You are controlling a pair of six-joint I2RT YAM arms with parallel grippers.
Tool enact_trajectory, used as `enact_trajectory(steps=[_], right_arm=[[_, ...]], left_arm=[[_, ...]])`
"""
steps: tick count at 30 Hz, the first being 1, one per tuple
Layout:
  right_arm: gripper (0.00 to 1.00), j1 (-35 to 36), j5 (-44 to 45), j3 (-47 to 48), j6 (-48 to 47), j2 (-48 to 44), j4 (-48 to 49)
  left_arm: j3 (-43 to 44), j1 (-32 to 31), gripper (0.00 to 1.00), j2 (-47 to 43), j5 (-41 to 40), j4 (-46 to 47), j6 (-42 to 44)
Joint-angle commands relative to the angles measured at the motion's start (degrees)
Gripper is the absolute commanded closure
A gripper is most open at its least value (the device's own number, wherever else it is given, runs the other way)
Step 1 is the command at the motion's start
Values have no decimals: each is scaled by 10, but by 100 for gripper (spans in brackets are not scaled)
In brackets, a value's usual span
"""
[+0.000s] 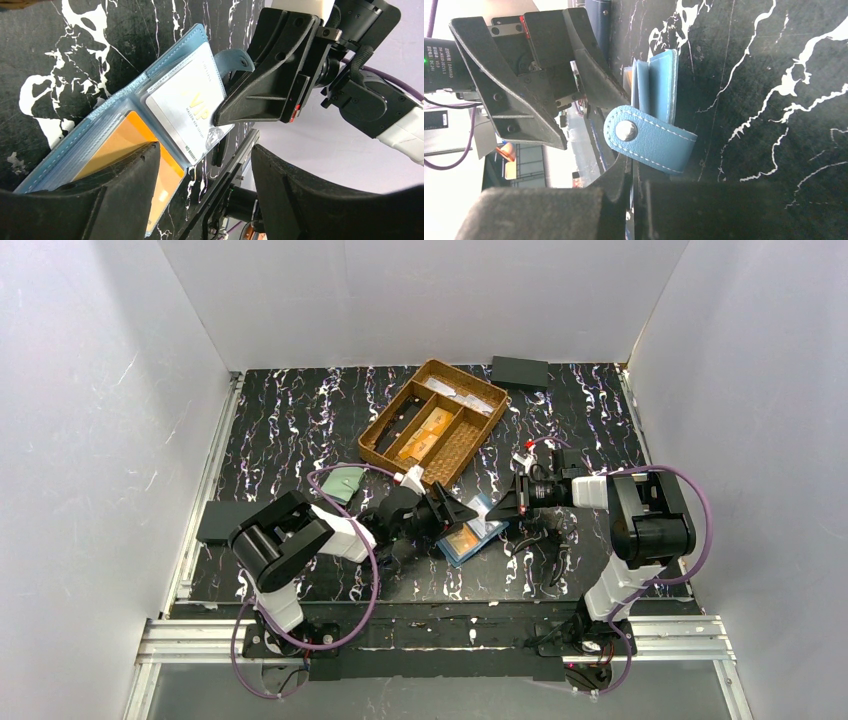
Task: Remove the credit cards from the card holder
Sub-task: Remove the credit card from the card holder.
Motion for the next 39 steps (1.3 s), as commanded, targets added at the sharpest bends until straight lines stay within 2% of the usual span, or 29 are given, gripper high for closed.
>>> enact_trajectory(steps=[1, 13, 14, 16, 18, 22, 27, 33, 39], right_arm=[[99, -2, -44, 24, 25, -15, -2], [99, -2, -38, 25, 33, -29, -10], [99, -1, -30, 29, 16, -32, -33], [99, 8, 7, 54, -89, -39, -121], [99, 29, 50, 70, -169, -49, -167], [99, 58, 105, 43, -189, -68, -136], [99, 80, 134, 42, -211, -90, -136], [85, 112, 152, 39, -235, -110, -148], [78, 121, 137, 34, -250, -127, -154]], left_arm=[[-8, 3, 36, -41, -1, 11, -9], [-12, 3, 40, -39, 2, 31, -36], [-12, 3, 40, -38, 2, 31, -37], [-16, 3, 40, -36, -1, 30, -42], [-19, 3, 41, -31, -4, 26, -56], [-28, 4, 45, -11, -8, 10, -97], [-31, 3, 42, 0, -11, 11, -108], [-24, 3, 32, -4, -14, 12, -100], [-42, 3, 30, -12, -31, 13, -106]])
